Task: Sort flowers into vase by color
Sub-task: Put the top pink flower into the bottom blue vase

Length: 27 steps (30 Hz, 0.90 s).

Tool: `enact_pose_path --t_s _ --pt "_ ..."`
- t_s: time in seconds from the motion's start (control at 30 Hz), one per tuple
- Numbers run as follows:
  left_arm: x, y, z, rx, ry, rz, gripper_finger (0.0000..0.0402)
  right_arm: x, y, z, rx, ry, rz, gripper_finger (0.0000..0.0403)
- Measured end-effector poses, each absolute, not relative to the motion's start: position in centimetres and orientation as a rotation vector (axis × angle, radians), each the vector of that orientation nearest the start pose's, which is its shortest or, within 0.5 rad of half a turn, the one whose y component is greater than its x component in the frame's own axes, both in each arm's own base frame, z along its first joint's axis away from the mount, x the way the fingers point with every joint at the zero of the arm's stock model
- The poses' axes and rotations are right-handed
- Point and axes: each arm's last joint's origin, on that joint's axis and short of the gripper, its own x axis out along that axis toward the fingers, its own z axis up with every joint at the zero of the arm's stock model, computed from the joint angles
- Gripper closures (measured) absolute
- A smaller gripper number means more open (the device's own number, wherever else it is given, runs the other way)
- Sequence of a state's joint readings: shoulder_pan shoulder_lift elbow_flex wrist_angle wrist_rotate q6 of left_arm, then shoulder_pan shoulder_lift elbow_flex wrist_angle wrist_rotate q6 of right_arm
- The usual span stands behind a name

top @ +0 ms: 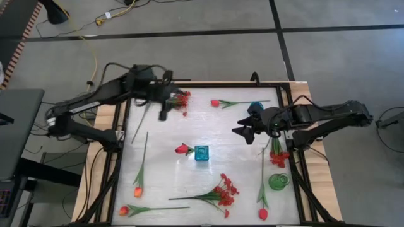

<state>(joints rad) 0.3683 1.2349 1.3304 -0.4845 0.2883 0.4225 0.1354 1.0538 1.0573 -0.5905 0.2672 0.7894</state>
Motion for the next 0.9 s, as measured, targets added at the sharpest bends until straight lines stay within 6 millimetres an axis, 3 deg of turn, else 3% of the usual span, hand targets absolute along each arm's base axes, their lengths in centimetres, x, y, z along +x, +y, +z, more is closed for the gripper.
enact_pose_path --t_s 0.17,0.3,0.47,0.6,0.9 --pt "28.4 11.4 39.4 0.189 0.269 0.059 0.0228 21.2 2.6 34.1 0.682 0.493 -0.335 0.0101" --pt "32.8 12.8 38.7 0.127 0.320 0.057 0.0228 21.2 2.5 34.0 0.651 0.506 -0.332 0.0101" --pt "39.5 15.5 35.0 0.060 0.482 0.070 0.0228 20.9 2.4 33.5 0.501 0.581 -0.315 0.0101" --pt "43.8 17.4 31.9 0.039 0.579 0.098 0.0228 20.3 1.8 32.8 0.383 0.682 -0.332 0.0101" --pt "50.0 20.3 25.6 0.062 0.682 0.165 0.0228 19.0 -2.1 33.1 0.185 0.754 -0.304 0.0101"
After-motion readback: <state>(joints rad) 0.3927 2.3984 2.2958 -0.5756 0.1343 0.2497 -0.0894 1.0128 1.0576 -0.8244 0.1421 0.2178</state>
